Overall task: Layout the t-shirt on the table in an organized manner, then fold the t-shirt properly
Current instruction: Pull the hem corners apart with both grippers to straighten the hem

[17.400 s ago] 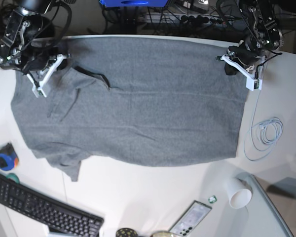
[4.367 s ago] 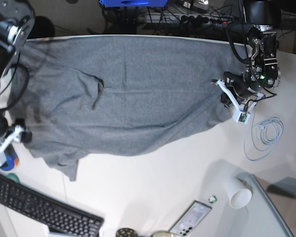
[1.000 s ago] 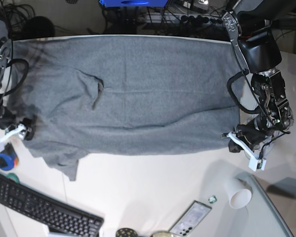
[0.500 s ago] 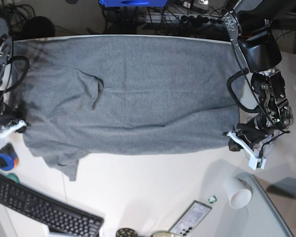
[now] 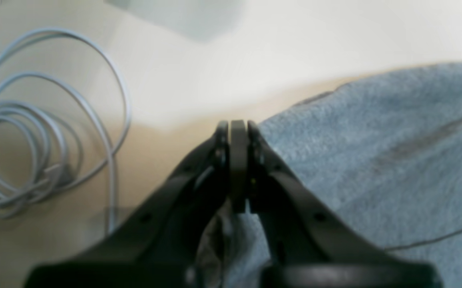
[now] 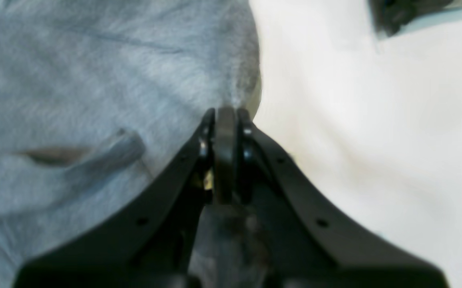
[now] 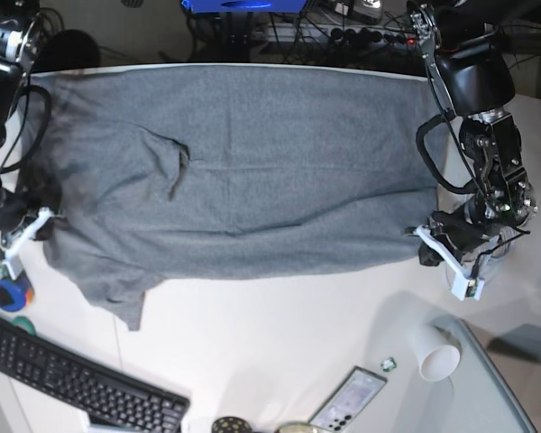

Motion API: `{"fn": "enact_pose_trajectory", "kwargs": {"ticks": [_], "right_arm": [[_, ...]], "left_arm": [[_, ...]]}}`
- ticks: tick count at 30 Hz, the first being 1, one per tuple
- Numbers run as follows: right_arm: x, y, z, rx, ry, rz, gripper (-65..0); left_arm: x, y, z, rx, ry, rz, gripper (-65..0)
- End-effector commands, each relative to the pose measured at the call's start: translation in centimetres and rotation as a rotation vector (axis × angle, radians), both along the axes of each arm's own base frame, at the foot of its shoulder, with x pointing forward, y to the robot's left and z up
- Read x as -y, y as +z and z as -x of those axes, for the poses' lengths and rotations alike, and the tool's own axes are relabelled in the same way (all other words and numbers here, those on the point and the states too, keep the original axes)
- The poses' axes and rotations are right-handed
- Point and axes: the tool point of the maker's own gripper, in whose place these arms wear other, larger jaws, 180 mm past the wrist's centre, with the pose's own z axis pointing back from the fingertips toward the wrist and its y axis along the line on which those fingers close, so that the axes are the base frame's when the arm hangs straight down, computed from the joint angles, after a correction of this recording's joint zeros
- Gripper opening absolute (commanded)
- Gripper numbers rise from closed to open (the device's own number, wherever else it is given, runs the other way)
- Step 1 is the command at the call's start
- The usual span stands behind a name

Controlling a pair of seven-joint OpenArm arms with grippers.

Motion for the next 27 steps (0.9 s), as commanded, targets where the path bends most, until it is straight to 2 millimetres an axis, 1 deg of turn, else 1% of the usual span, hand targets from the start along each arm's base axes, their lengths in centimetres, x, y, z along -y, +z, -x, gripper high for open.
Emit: {"fn": "enact_pose_trajectory", "kwargs": {"ticks": [1,2,3,5,8,11,13,15,18,19,21,22,24,25,26,27], "right_arm": [[0.7,1.9,-1.1,0.052,0.006,0.022,-64.4],[-0.2,1.8,-0.8,0.040,0.019,0.021,-64.4],[-0.7,1.9,-0.4,0.027,0.029,0.027,-64.4],[-0.3,2.5,0.7,0.010,0.016,0.047,-64.4],[-1.0,2.8,2.0,-0.011,-0.008,0.040,-63.8],[-0.7,2.2,3.7,-0.094,-0.020,0.048,-62.7],[-0.6,1.6,4.9,-0.169,-0.016,0.054,-58.1],[-1.0,1.5,5.5,-0.202,-0.014,0.051,-49.8],[0.2,3.5,4.9,-0.146,-0.057,0.072,-35.7],[0.5,4.4,4.4,-0.119,-0.065,0.081,-31.7],[0.8,5.8,3.0,-0.075,-0.066,0.095,-26.4],[0.9,6.3,2.2,-0.054,-0.067,0.093,-25.5],[1.2,6.6,0.6,-0.042,-0.073,0.075,-25.1],[1.3,6.7,-0.6,-0.034,-0.078,0.053,-24.8],[1.2,6.3,-2.0,-0.025,-0.085,0.015,-24.8],[1.3,5.8,-2.9,-0.022,-0.094,-0.019,-24.8]], "left_arm": [[0.2,1.5,-1.0,0.055,-0.012,-0.001,-65.0],[0.2,1.6,-0.9,0.058,-0.016,-0.005,-65.0],[0.3,1.7,-0.9,0.060,-0.020,-0.007,-65.0],[0.3,1.7,-0.9,0.060,-0.020,-0.007,-65.0],[0.3,1.5,-0.8,0.055,-0.017,-0.004,-65.0],[0.3,1.6,-0.8,0.055,-0.021,-0.007,-65.0],[0.0,1.6,-0.8,0.052,-0.020,-0.015,-65.0],[-0.2,1.6,-0.8,0.054,-0.020,-0.018,-65.0],[-0.2,1.6,-0.8,0.054,-0.018,-0.017,-65.0],[-0.2,1.6,-0.8,0.054,-0.018,-0.017,-65.0],[-0.3,1.6,-0.8,0.054,-0.018,-0.019,-65.0],[-0.3,1.7,-0.8,0.056,-0.018,-0.019,-65.0],[-0.3,1.6,-0.8,0.054,-0.018,-0.019,-65.0],[-0.3,1.6,-0.8,0.056,-0.018,-0.018,-65.0],[-0.2,1.6,-0.8,0.055,-0.020,-0.019,-65.0],[-0.2,1.7,-0.8,0.057,-0.020,-0.019,-65.0]]}}
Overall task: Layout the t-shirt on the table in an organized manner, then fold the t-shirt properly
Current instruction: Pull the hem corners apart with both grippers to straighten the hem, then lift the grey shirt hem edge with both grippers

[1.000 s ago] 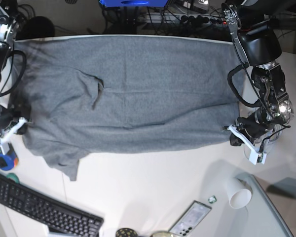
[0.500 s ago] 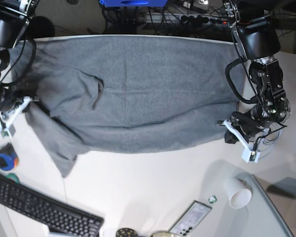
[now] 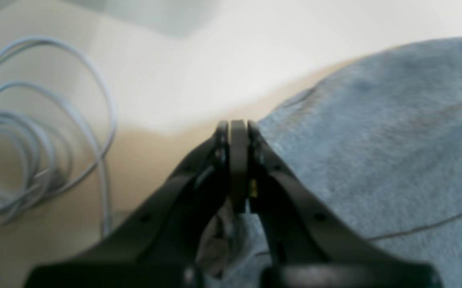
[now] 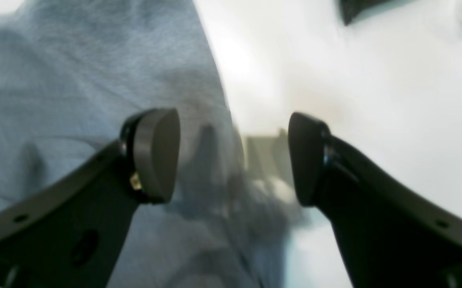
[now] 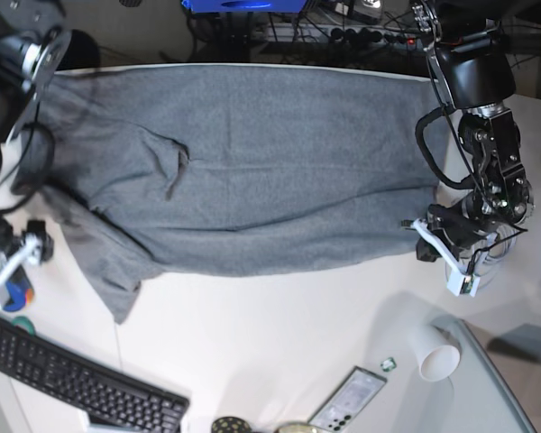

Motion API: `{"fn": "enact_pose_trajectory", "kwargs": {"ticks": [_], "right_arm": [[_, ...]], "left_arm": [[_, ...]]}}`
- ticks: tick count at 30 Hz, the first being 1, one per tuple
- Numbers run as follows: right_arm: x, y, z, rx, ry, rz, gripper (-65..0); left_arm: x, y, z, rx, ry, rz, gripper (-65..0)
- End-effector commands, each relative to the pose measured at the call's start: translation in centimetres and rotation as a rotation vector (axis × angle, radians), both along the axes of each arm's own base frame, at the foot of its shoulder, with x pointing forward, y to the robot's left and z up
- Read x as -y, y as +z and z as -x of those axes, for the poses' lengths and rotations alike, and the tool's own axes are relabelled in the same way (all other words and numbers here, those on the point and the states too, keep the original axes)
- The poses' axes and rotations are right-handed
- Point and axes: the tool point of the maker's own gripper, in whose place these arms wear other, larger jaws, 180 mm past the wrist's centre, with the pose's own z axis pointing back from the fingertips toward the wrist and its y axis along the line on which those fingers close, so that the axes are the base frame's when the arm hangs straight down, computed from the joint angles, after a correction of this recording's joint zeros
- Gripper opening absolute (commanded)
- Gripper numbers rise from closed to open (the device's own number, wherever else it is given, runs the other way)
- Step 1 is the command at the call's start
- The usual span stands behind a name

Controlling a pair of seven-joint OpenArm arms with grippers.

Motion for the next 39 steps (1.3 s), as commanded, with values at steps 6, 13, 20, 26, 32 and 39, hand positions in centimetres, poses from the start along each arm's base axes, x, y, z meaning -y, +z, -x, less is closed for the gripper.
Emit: {"fn": "enact_pose_trajectory", "kwargs": {"ticks": [6,13,20,26,32,39], "right_arm": [[-0.2,-2.4,-4.9,0.033,-0.021,-0.139,-24.6],[-1.9,-4.8,-5.1,0.035,-0.011,-0.177,-24.6],[-1.7,-6.0,-3.9,0.038,-0.024,-0.174,-25.1],[-0.6,-6.5,-2.9,0.022,-0.036,-0.157,-25.1],[-1.6,-7.4,-2.1,0.000,-0.030,-0.171,-25.2],[-3.5,-7.7,-2.4,0.002,-0.009,-0.199,-25.4]], "left_arm": [[-0.3,1.2,-1.1,0.048,0.006,0.010,-65.0],[-0.4,1.3,-1.1,0.049,0.007,0.008,-65.0],[-0.3,1.2,-1.1,0.048,0.006,0.008,-65.0],[-0.6,1.3,-1.1,0.048,0.007,0.002,-65.0],[-0.6,1.3,-1.1,0.048,0.007,0.002,-65.0],[-0.7,1.3,-1.0,0.046,0.007,0.000,-65.0]]}}
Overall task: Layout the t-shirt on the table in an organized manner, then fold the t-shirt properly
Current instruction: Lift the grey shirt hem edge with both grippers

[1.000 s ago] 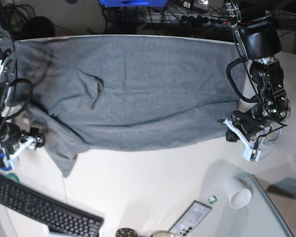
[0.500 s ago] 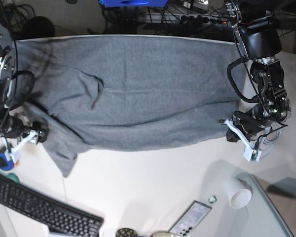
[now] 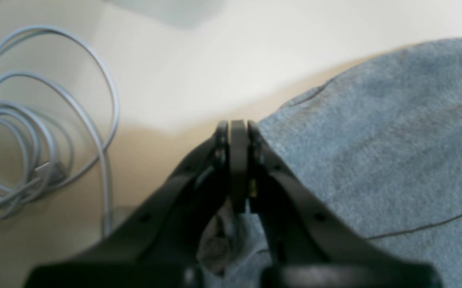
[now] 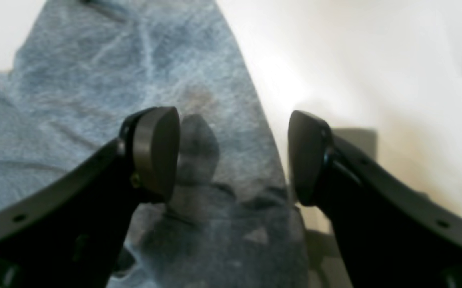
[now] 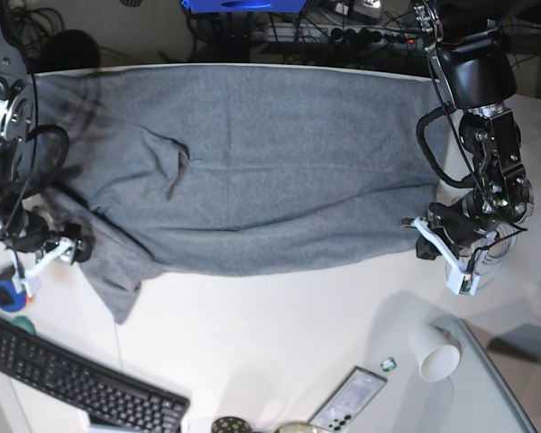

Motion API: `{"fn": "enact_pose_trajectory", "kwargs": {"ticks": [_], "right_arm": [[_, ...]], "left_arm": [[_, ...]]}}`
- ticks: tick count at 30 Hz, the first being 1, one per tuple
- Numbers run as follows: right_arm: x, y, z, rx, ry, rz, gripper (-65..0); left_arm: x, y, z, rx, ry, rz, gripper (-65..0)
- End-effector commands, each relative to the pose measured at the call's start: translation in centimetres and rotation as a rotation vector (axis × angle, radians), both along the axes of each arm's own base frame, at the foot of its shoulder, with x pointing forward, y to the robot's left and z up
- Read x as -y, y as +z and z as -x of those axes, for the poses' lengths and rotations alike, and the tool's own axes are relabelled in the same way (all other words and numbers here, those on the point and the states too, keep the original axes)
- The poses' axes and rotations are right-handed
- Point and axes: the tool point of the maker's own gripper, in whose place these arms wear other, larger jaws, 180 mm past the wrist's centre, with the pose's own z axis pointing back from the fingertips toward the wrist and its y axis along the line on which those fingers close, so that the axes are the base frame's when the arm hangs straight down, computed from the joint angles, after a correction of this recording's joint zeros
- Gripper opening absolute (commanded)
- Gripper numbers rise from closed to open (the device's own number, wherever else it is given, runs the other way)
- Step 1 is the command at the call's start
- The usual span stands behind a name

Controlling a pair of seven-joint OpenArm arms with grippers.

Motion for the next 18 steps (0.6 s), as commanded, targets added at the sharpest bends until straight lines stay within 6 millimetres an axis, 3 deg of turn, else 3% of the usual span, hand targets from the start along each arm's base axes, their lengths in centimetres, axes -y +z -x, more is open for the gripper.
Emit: {"fn": "enact_pose_trajectory", "kwargs": {"ticks": [1,4,7,11,15,18], "right_arm": [[-0.2,0.5,-0.5,0.000,0.019,0.002,-25.4],[-0.6,0.3,-0.4,-0.010,0.051,0.017,-28.8],[-1.3,-0.1,-0.1,-0.028,0.103,0.041,-37.4],[-1.0,0.2,-0.3,-0.014,0.070,0.024,-47.9],[-0.5,0.5,-0.6,0.001,0.042,0.013,-54.0],[0.0,1.6,-1.6,0.044,0.046,0.035,-61.8]], "left_arm": [[-0.5,1.7,-1.2,0.056,0.005,-0.004,-65.0],[-0.8,1.8,-1.2,0.056,0.005,-0.010,-65.0],[-0.9,1.8,-1.2,0.054,0.006,-0.013,-65.0],[-1.0,1.8,-1.2,0.055,0.006,-0.015,-65.0],[-1.0,1.5,-0.8,0.045,0.006,-0.015,-65.0],[-1.0,1.4,-0.7,0.044,0.006,-0.014,-65.0]]}}
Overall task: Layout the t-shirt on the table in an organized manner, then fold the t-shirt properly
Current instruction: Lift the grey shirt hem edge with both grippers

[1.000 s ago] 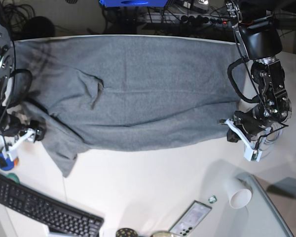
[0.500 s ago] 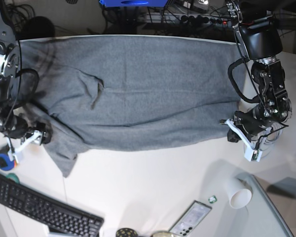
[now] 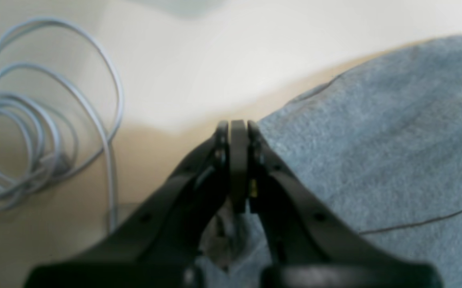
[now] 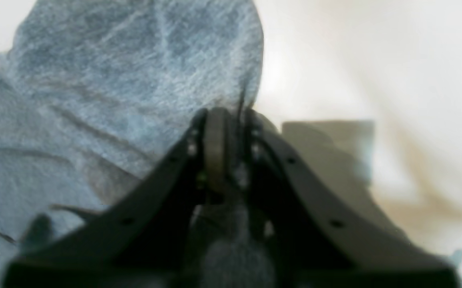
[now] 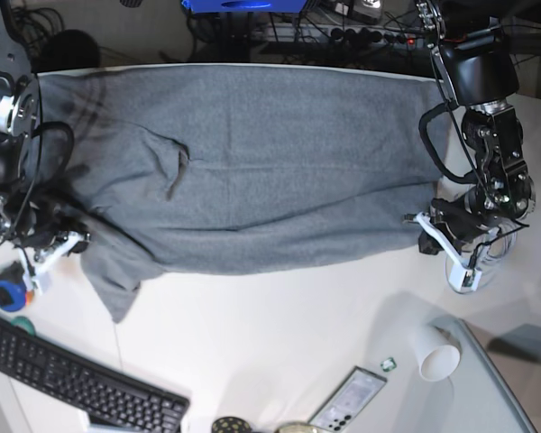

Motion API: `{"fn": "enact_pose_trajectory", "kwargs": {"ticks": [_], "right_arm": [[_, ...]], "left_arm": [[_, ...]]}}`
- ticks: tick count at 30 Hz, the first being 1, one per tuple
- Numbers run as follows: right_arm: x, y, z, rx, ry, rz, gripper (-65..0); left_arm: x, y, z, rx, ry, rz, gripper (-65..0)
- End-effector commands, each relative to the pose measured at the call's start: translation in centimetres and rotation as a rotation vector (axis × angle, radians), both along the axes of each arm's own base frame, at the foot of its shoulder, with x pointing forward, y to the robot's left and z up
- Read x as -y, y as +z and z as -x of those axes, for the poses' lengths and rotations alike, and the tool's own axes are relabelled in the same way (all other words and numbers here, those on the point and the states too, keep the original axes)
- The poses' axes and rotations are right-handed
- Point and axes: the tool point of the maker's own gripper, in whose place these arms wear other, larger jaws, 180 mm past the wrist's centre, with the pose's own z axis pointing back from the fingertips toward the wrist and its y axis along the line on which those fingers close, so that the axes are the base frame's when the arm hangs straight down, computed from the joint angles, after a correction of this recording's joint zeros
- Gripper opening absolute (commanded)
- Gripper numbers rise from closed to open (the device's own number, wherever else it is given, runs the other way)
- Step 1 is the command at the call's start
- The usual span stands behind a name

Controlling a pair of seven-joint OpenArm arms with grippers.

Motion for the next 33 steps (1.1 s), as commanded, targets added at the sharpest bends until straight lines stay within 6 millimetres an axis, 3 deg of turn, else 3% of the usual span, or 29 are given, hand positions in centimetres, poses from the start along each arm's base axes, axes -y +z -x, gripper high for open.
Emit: {"fn": "enact_pose_trajectory", "kwargs": {"ticks": [1,8,16,25,33], "right_arm": [[1.2,2.5,-2.4,0.086,-0.011,0.016,-64.4],[1.7,5.2,-4.4,0.169,0.019,0.069,-64.4],[2.1,8.4,-6.1,0.238,0.050,0.126,-64.4],[2.3,10.7,-6.8,0.286,0.074,0.173,-64.4],[2.5,11.8,-6.0,0.334,0.092,0.217,-64.4]], "left_arm": [[-0.5,1.8,-1.3,0.059,0.004,-0.005,-65.0],[-0.5,2.2,-1.7,0.068,0.002,-0.008,-65.0],[-1.1,4.3,-3.4,0.119,0.002,-0.026,-65.0],[1.4,6.4,-6.0,0.171,-0.079,-0.040,-65.0],[1.9,8.9,-8.3,0.227,-0.093,-0.044,-65.0]]}}
